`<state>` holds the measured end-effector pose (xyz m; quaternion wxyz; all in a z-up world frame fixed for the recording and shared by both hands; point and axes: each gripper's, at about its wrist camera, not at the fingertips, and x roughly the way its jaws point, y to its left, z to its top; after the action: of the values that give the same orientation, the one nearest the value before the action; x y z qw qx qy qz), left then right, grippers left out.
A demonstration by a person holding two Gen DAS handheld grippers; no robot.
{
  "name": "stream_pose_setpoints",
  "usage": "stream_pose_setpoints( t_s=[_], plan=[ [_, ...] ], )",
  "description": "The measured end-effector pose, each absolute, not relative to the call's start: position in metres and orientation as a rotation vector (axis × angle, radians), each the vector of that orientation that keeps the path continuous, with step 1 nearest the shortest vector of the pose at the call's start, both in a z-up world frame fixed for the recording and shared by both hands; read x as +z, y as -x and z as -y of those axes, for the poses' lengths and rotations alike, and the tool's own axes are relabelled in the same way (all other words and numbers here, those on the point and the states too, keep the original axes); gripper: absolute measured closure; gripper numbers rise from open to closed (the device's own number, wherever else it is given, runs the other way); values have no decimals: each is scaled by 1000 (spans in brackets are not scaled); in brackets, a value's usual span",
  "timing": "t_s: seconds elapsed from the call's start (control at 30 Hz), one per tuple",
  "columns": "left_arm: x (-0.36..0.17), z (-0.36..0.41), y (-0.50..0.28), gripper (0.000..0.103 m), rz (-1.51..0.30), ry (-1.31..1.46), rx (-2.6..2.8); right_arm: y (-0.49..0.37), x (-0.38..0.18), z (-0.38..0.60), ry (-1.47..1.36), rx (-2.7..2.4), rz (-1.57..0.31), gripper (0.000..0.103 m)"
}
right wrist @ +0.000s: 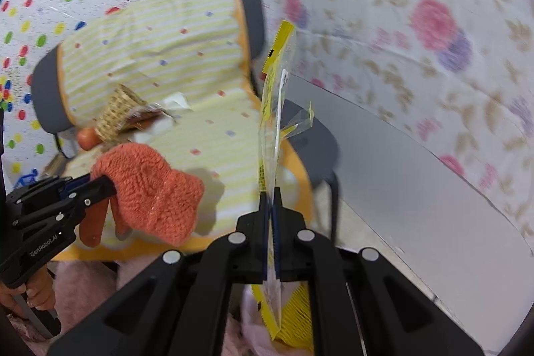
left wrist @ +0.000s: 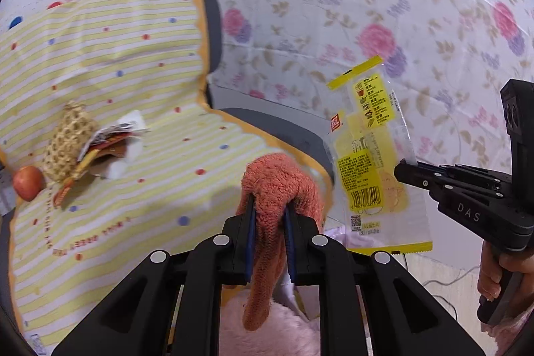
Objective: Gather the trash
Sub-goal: 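Grasp the orange knit glove with the left gripper while the right gripper holds the bread bag, then carry the glove and bread bag over the bin and open both grippers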
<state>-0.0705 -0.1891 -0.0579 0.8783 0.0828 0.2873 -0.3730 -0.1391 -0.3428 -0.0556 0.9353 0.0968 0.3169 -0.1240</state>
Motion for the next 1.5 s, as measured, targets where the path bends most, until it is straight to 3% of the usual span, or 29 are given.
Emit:
stream_pose_setpoints(
  t_s=[0.6, 0.67, 0.77, 0.83, 0.9, 1.0, 1.5],
  plan=[
    [-133, 284, 102, 82, -747, -302, -940, 195, -149, 376, -271, -403, -826, 99],
    [-139, 291, 100, 74, -776, -309, -943, 192, -156, 381, -285, -397, -830, 94],
    [-145, 296, 96, 56, -804, -315, -941, 189, -163, 386, -314, -386, -834, 73],
    [-148, 297, 95, 55, -814, -314, -946, 188, -165, 387, -319, -386, -834, 73],
    [-149, 295, 93, 45, -816, -315, -940, 188, -163, 389, -324, -387, -829, 73],
    [-147, 289, 89, 39, -822, -297, -952, 190, -156, 393, -329, -398, -809, 73],
    [-113, 231, 80, 39, -731, -242, -812, 180, -118, 377, -354, -298, -727, 73]
  ],
)
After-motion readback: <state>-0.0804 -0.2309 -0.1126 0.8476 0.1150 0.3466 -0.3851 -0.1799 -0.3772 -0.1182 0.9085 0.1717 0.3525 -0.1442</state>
